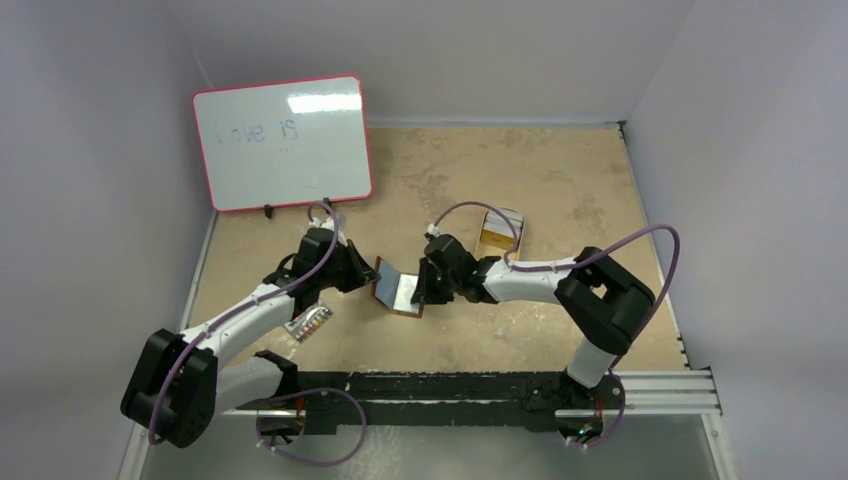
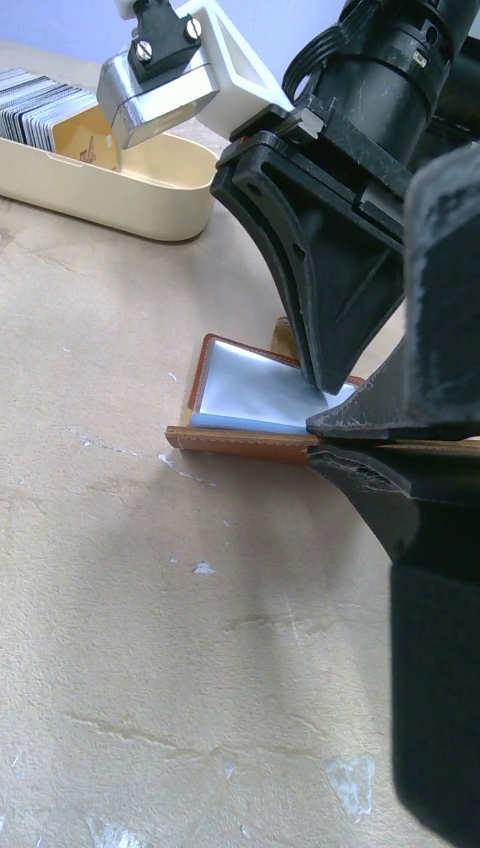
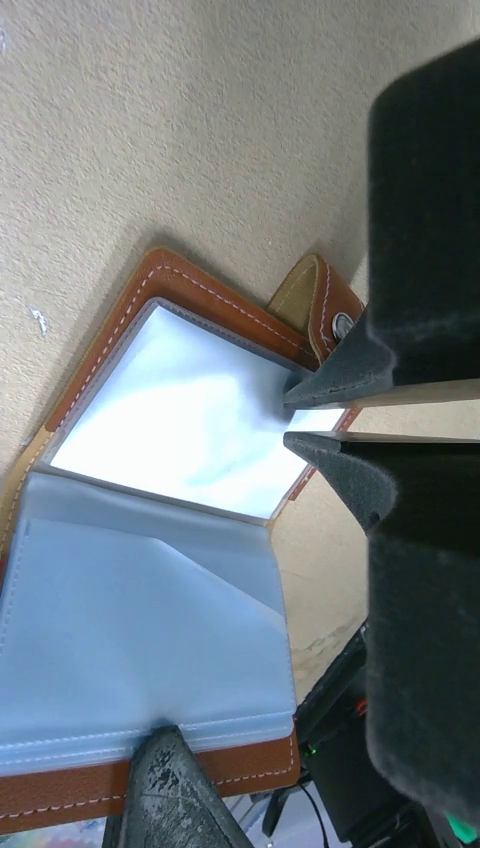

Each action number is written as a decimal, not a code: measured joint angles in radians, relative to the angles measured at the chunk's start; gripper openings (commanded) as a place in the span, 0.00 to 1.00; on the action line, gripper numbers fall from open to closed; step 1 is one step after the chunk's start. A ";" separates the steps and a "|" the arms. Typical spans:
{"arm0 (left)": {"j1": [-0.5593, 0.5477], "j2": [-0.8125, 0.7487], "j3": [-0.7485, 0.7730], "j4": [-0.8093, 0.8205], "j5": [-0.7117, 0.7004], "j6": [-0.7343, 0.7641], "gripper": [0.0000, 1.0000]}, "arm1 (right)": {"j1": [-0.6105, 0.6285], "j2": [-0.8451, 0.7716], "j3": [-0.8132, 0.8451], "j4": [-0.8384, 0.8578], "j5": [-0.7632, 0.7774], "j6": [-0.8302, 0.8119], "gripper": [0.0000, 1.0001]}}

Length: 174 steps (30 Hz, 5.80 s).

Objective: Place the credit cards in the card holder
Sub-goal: Open the card holder at the center of the board, then pick up the credit card from the storage box.

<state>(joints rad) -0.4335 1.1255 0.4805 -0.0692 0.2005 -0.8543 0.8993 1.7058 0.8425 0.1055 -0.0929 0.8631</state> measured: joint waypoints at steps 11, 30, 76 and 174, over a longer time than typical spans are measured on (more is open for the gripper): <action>-0.001 -0.006 0.000 -0.001 -0.008 -0.016 0.33 | 0.004 -0.008 -0.002 -0.004 0.046 -0.021 0.17; -0.001 0.032 0.014 -0.029 -0.029 0.000 0.22 | 0.004 -0.007 0.068 -0.089 0.057 -0.065 0.18; -0.002 0.116 0.069 -0.083 0.005 0.071 0.38 | 0.004 0.041 0.203 -0.118 0.057 -0.098 0.18; -0.046 -0.032 0.005 -0.023 0.059 0.027 0.00 | -0.357 -0.107 0.193 -0.306 0.380 -1.288 0.68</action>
<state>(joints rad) -0.4793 1.0939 0.4854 -0.0921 0.2592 -0.8268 0.5426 1.5990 1.0351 -0.2001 0.2874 -0.4248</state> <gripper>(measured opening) 0.023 0.674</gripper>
